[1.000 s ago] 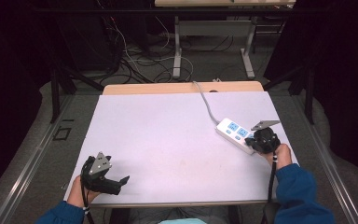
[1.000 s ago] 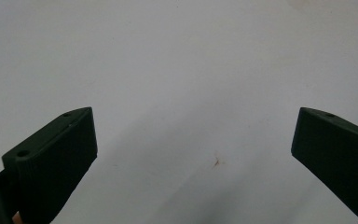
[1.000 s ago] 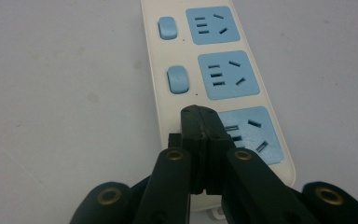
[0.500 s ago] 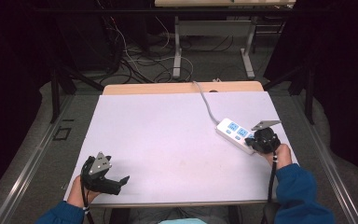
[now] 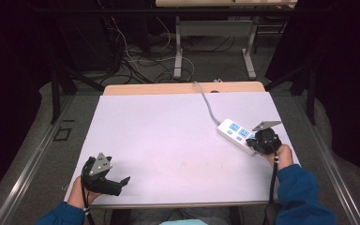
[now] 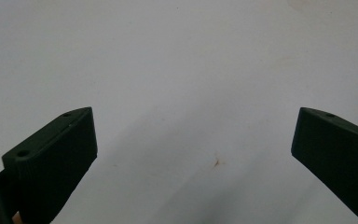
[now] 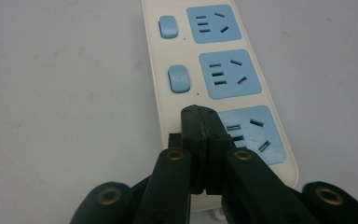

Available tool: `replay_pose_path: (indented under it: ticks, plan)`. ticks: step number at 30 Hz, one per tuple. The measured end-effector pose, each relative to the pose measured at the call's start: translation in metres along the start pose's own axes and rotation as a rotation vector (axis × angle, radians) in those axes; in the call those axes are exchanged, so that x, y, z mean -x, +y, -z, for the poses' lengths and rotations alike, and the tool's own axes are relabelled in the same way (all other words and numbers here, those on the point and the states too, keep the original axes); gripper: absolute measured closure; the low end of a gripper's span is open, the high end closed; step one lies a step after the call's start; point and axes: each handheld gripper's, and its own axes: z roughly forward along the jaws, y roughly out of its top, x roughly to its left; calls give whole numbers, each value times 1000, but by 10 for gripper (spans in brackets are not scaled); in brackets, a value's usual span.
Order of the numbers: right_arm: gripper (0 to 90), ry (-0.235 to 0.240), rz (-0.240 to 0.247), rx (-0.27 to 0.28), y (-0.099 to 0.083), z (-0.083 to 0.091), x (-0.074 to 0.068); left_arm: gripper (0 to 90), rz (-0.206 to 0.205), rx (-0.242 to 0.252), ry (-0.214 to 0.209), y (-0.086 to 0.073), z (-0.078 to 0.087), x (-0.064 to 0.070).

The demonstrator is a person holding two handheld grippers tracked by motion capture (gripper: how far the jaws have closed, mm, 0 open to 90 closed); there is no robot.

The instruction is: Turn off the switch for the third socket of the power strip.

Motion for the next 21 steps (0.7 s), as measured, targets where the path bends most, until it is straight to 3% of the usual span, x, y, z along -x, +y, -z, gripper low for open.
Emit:
replay_pose_path:
  ticks: [21]
  plan:
    - [900,10,11,3,-1,0,2,0,-7,-5,2,0,1,0]
